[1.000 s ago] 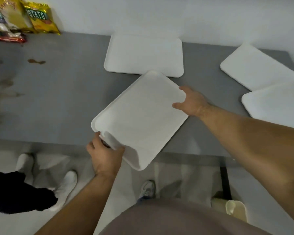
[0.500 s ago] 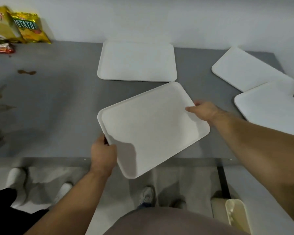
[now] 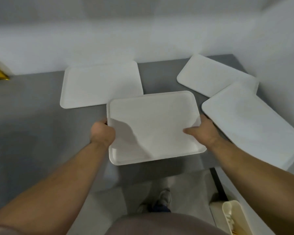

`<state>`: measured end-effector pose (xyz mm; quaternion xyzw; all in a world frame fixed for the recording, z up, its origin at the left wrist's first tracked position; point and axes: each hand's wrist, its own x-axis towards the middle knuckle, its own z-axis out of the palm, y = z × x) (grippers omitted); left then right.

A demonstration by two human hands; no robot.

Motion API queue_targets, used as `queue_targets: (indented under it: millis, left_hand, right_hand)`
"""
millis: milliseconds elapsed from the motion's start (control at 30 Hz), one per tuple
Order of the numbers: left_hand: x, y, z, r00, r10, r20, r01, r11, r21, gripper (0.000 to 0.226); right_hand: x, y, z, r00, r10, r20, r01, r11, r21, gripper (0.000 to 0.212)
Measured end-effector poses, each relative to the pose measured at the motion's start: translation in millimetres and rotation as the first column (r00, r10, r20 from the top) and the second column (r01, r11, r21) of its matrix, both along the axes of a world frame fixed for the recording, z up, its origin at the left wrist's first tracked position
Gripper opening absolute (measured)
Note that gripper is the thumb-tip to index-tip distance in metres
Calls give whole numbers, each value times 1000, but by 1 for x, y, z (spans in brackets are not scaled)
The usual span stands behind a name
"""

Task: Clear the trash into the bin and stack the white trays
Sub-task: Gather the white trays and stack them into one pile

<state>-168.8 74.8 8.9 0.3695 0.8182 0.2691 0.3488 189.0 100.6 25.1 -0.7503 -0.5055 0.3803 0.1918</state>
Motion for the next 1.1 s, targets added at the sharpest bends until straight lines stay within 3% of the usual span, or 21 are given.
queue_targets:
  millis: [200,300,400,467,567,833,1100]
  left_hand:
    - [4,16,0,973,-160,-169,136,981,-141,26]
    - [7,14,-1,955,-201,-217,181,977,-111,32]
    - [10,13,-2,943,-215,-254,199,976,-89,47]
    - [12,14,-6,923,-249,-295,222,968,-121,59]
    - [12,15,-14,859,-344,-379,304,939,-162,62]
    - [-7,26,-18,879,-392,-271,350,917,-190,69]
    - [-22,34,-11,858,-451,-247,409,890,-204,68]
  right_hand:
    - [0,8,-11,971,134,199,-126,991,-53,104]
    - [0,6,-19,932,216,290,-202,976,-76,101]
    - [-6,2,-24,931,231,283,-213,973,-94,90]
    - [-11,-2,-28,937,206,281,-198,978,-58,84]
    - [-13,-3,-36,879,264,397,-279,960,-22,81]
    - [-11,1,-30,859,290,422,-273,957,-103,95]
    - [-23,11,-27,854,260,451,-229,966,-123,82]
